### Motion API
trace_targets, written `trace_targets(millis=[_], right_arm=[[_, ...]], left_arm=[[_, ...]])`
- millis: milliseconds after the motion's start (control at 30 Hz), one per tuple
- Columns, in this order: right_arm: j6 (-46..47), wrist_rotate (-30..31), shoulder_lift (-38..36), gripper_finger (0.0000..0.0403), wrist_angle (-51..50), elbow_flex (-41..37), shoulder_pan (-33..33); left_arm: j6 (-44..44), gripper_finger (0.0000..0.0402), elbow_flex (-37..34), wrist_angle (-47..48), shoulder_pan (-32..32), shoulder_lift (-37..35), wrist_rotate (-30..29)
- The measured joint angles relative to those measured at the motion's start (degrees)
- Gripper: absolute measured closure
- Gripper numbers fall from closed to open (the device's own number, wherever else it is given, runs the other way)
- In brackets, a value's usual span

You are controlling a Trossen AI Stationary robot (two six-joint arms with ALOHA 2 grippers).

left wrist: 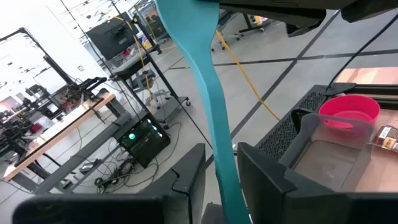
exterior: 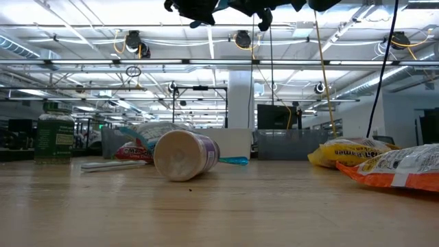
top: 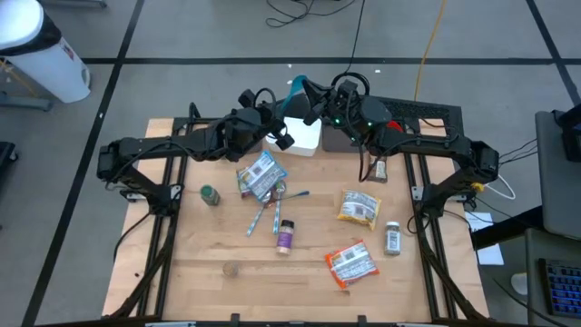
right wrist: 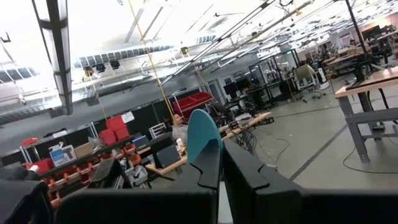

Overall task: Pick & Place Food Item
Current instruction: Put the blue baby spoon into the left black bin

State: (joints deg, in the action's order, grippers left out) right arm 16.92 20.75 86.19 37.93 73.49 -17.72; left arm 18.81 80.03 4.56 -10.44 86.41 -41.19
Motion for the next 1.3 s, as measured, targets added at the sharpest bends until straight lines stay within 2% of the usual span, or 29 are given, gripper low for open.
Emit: trace_targets(millis=[233, 467, 567, 733, 933, 1167, 1300], right_arm=[[-0.02, 0.20, -0.04, 0.0403, -0.12, 0.00, 0.00], [-0.02, 0.17, -0.04, 0.0403, -0.64, 0.00, 0.00], [-0.04, 0.13, -0.06, 0.0403, -0.51, 0.00, 0.00], [-0.01, -0.02, -0.05, 0.0395, -0.56, 0.00, 0.00], [0.03, -0.71, -0.08, 0.0354, -1.14, 0.00, 0.00], [-0.36, -5.55, -0.57, 0.0274, -0.81, 0.02, -1.09], [-1.52, -6.18, -2.19, 0.0239, -1.37, 0.02, -1.89]], left_arm=[[-0.39, 0.0378, 0.00, -0.38, -0.17, -0.13, -0.66], [-1.17, 0.0363, 0.00, 0.11, -0.04, -0.10, -0.76], [-1.23, 0.0378, 0.00, 0.20, -0.07, -0.11, -0.40], [-1.67, 0.0378, 0.00, 0.28, -0.07, -0.22, 0.25], [-0.90, 0.0378, -0.02, 0.54, 0.02, -0.37, 1.28], [1.68, 0.0378, -0.11, 2.11, -0.27, -2.37, 2.24], [1.48, 0.0378, -0.09, 7.79, -2.14, -5.58, 1.62]])
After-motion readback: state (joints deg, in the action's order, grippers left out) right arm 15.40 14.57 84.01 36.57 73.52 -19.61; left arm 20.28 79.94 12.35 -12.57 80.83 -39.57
